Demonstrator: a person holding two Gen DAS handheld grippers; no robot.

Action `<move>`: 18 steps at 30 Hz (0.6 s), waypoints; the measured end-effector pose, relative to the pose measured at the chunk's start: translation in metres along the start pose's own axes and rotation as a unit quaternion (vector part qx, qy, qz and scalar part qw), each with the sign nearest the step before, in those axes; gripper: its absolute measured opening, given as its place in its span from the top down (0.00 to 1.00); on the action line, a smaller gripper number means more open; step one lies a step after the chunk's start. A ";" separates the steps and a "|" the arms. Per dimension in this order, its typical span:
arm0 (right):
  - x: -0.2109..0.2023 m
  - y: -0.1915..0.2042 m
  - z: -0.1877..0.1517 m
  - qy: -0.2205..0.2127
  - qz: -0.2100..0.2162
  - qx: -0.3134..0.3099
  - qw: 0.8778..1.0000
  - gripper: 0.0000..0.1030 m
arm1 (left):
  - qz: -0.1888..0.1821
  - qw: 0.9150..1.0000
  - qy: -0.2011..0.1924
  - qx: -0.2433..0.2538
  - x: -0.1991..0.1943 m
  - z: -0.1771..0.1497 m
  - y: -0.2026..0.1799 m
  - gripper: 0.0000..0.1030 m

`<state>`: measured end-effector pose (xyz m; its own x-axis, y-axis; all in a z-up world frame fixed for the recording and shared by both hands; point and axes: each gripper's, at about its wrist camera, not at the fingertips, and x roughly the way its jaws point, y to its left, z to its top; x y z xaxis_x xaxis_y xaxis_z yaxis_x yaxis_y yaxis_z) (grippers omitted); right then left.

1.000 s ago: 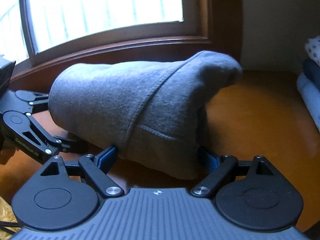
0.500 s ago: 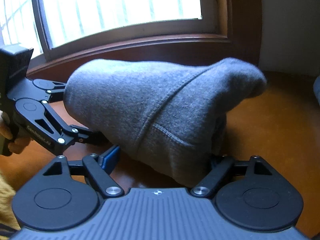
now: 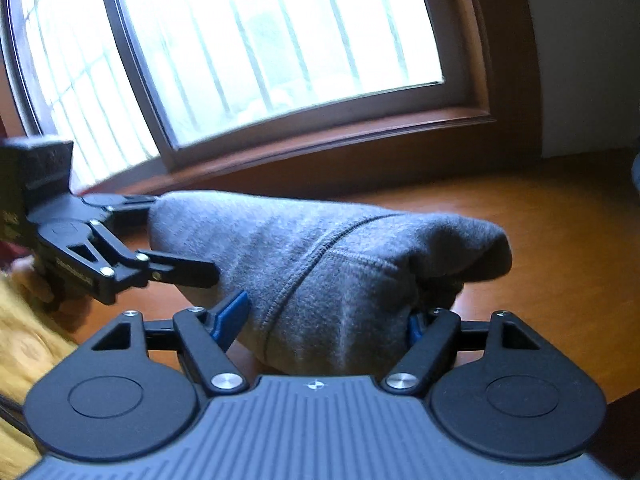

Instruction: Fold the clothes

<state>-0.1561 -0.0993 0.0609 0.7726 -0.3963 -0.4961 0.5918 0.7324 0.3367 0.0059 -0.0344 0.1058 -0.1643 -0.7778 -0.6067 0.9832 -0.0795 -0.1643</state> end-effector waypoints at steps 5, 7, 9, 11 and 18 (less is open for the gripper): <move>0.034 -0.033 0.023 -0.005 0.038 0.091 0.995 0.25 | -0.014 0.996 0.022 -0.085 0.036 0.013 0.046 0.05; 0.057 -0.054 0.035 -0.006 0.048 0.132 0.990 0.25 | -0.007 0.995 0.022 -0.099 0.052 0.024 0.064 0.04; 0.083 -0.073 0.048 -0.005 0.017 0.161 0.987 0.25 | 0.005 0.995 0.022 -0.101 0.066 0.038 0.075 0.04; 0.108 -0.090 0.061 -0.002 0.007 0.180 0.984 0.25 | 0.015 0.994 0.028 -0.107 0.083 0.047 0.087 0.02; 0.188 -0.123 0.099 0.025 -0.058 0.158 0.985 0.21 | 0.048 0.988 0.051 -0.136 0.145 0.070 0.129 0.00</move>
